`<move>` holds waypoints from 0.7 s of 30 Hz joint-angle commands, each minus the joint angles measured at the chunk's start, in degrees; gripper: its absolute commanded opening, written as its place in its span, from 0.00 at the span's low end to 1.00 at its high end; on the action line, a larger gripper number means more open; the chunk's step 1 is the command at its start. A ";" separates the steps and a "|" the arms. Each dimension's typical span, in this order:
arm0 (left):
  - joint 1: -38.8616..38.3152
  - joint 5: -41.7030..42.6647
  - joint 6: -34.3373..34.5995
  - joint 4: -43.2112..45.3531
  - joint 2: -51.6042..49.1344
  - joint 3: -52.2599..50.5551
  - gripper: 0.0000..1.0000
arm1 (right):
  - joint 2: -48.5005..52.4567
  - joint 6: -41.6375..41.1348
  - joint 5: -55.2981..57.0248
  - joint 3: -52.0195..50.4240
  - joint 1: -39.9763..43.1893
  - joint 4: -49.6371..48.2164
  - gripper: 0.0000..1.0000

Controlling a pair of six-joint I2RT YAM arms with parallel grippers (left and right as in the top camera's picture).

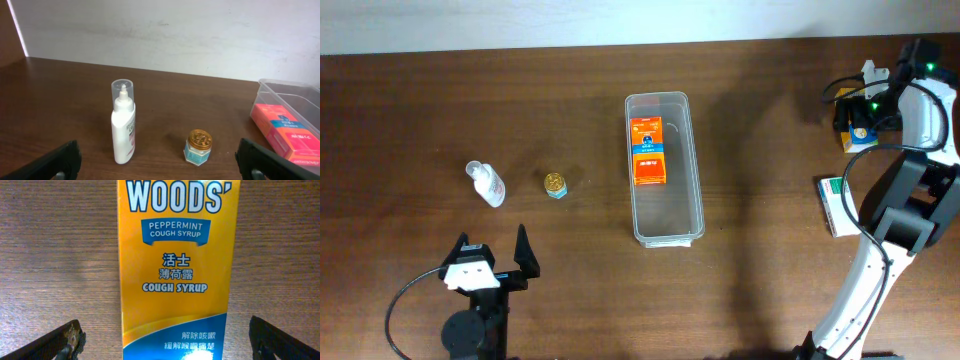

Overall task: Pack container
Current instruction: 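Lower the right gripper and grasp the yellow WOODS' box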

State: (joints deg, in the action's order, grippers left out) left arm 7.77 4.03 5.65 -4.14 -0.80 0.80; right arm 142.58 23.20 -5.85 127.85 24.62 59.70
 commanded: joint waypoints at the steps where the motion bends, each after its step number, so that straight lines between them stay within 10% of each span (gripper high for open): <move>1: -0.22 -0.44 0.35 -0.22 0.39 -0.28 0.99 | 1.22 0.57 0.50 -0.46 0.26 -0.22 0.98; 21: -0.22 -0.44 0.35 -0.22 0.39 -0.28 0.99 | 1.27 0.57 0.52 -0.46 0.26 -0.48 0.84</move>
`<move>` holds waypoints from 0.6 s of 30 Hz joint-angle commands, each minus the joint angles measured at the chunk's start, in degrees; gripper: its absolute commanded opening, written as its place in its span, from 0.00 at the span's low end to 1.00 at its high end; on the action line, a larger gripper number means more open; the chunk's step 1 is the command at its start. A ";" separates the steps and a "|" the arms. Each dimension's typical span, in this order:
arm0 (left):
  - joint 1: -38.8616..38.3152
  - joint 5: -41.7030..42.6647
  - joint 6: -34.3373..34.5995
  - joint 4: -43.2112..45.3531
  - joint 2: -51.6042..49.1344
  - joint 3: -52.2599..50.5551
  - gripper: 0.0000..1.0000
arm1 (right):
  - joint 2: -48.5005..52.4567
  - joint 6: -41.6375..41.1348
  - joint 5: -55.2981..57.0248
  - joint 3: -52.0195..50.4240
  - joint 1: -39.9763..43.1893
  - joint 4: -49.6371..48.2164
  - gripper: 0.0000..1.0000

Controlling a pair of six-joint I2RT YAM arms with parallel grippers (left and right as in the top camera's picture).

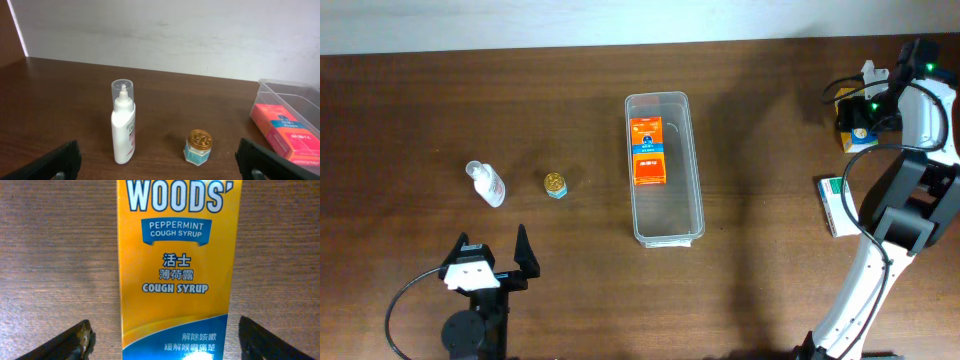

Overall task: Pack container
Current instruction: 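Lower the right gripper and grasp the yellow WOODS' box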

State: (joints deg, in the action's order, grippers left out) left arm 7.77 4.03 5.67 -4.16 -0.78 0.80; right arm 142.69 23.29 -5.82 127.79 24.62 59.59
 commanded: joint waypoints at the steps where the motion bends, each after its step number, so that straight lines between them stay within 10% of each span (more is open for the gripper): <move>1: -0.22 -0.44 0.33 -0.20 0.37 -0.28 1.00 | 1.16 0.46 0.48 -0.39 0.26 -0.46 0.83; 18: -0.22 -0.44 0.33 -0.20 0.37 -0.28 0.99 | 1.16 0.26 0.48 -0.39 0.26 -0.44 0.62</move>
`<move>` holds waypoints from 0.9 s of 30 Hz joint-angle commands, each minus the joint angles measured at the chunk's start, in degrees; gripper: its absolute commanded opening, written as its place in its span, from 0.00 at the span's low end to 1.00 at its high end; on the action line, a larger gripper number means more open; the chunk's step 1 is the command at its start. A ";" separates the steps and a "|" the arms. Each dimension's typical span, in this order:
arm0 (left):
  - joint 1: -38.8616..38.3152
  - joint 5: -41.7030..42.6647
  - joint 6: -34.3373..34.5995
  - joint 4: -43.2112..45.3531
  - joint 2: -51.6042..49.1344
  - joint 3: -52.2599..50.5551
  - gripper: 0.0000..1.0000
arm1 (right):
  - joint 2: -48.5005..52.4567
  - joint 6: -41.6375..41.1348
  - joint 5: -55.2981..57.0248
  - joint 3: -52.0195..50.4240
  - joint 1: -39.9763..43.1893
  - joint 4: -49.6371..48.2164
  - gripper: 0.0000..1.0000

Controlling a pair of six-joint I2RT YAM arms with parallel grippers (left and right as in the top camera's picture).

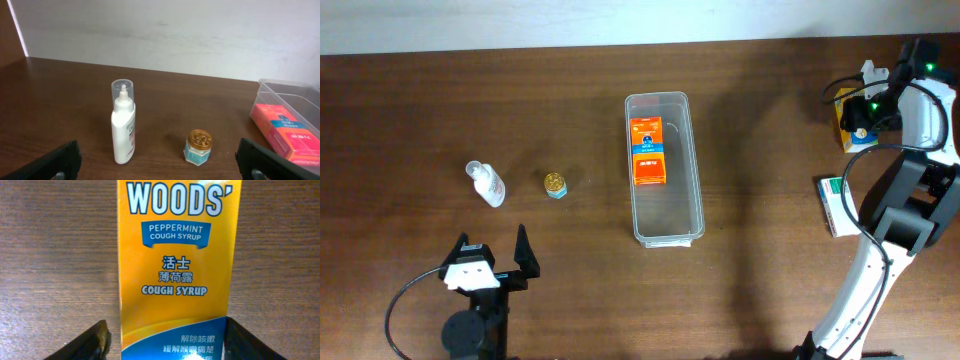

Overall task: Pack container
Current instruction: 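Lower the right gripper and grasp the yellow WOODS' box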

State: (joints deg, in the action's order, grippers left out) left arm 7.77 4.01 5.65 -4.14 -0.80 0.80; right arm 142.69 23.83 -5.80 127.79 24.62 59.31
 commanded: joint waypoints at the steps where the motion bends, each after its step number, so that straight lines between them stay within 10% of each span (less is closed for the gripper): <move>1: -0.22 -0.42 0.35 -0.22 0.39 -0.28 0.99 | 1.16 -0.28 0.46 -0.39 0.26 -0.17 0.61; 27: -0.22 -0.42 0.35 -0.22 0.39 -0.28 0.99 | 0.92 -3.78 -2.56 3.37 0.04 3.56 0.45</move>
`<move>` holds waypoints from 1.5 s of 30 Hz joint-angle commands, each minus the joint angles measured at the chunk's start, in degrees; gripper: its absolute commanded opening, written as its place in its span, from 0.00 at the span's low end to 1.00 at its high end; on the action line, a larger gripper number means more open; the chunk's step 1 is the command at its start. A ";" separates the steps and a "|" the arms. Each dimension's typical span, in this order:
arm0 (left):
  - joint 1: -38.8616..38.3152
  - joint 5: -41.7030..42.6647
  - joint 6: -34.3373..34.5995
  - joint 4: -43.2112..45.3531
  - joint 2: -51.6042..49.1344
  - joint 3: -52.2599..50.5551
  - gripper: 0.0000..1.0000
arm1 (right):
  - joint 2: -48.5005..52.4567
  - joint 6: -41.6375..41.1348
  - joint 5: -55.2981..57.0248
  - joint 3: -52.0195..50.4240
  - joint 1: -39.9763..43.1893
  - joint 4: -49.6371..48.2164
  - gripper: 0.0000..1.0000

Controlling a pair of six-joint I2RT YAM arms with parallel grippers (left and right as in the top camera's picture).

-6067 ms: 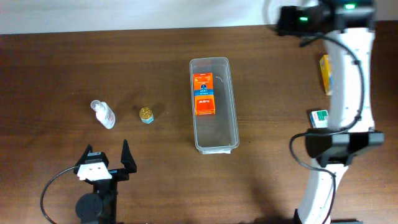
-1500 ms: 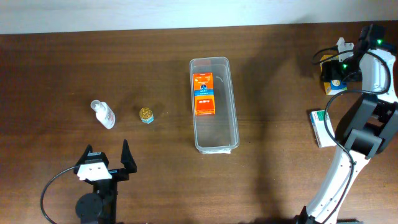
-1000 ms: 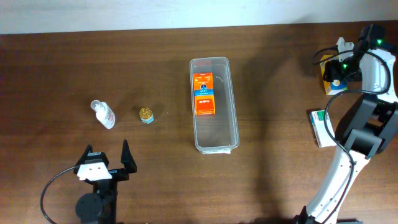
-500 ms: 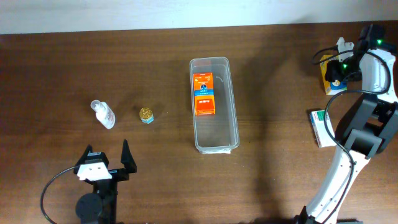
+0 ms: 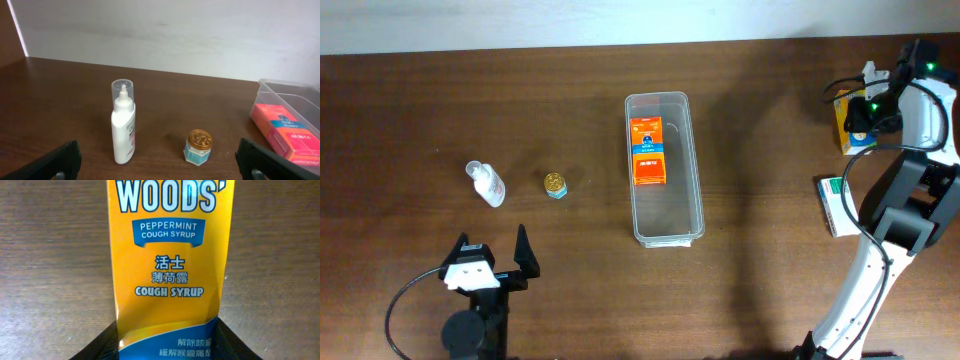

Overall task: Pack container
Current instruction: 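Lower the right gripper and grasp the yellow WOODS' box, then lift the yellow box and carry it over the container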

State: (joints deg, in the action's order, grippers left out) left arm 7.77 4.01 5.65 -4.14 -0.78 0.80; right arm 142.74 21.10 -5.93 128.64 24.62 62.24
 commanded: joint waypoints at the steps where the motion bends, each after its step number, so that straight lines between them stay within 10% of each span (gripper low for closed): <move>1: -0.22 -0.42 0.35 -0.22 0.37 -0.28 0.99 | 0.87 -1.05 -3.89 3.98 0.04 1.70 0.45; 22: -0.22 -0.42 0.35 -0.22 0.37 -0.28 0.99 | 0.57 -6.05 -13.62 43.06 -9.66 35.10 0.45; 45: -0.22 -0.42 0.35 -0.22 0.37 -0.28 0.99 | -6.97 -27.52 -9.81 42.86 -38.14 35.10 0.44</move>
State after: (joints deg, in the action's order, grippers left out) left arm 7.77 4.03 5.65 -4.14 -0.80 0.80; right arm 138.30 -2.98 -18.90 171.59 -10.70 96.97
